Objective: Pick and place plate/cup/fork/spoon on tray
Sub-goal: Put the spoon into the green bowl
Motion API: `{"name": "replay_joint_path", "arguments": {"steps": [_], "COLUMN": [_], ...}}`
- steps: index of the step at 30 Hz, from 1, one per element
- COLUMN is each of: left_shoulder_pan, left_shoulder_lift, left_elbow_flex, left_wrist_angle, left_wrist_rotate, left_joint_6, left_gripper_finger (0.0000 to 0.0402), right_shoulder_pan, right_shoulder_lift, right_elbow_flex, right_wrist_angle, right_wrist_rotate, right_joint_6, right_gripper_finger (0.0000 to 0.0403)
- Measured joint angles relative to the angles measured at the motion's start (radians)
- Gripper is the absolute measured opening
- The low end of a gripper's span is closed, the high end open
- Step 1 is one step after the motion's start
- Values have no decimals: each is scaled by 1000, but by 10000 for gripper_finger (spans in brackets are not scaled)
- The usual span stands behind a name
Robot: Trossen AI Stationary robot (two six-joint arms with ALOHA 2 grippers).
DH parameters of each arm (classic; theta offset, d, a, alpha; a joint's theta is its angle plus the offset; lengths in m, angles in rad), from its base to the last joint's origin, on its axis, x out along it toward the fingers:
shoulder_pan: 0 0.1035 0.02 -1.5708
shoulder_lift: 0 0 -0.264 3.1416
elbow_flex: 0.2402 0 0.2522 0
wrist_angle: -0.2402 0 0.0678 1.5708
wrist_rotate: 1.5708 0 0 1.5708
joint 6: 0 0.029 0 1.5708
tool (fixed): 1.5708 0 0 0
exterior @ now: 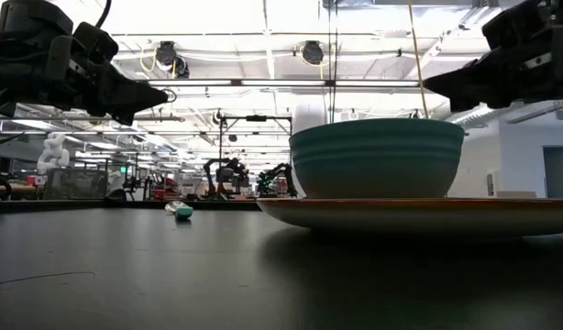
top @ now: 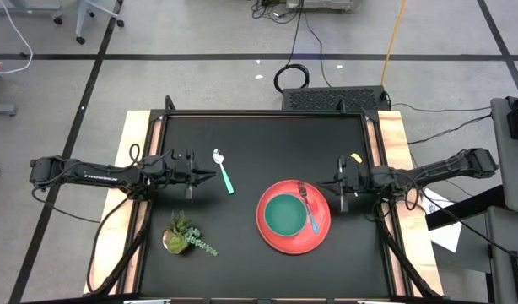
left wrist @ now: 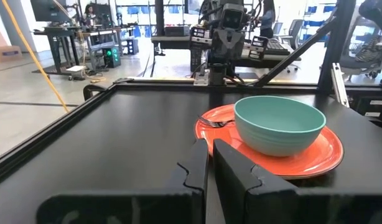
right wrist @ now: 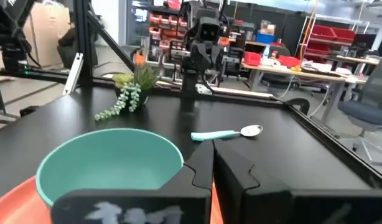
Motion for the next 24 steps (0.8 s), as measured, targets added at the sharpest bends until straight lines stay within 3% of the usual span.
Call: {"name": "replay_joint_path", "arguments": {"steps": [15,24], "left_shoulder_pan": [0,0], "left_shoulder_lift": [0,0], "left_elbow_flex": [0,0], "left_wrist_angle": [-12,-36], "left_wrist_rotate": [0,0], "left_joint_6": [4,10], "left_gripper_finger": [31,31], "right_shoulder_pan": [1,1], "right_shoulder_lift": [-5,-102], "right_elbow_flex": [-4,-5], "right_wrist_angle": [-11,92], "right_wrist_rotate": [-71,-125], "right_joint_6": [-95,-97], "right_gripper_finger": [0,0]}}
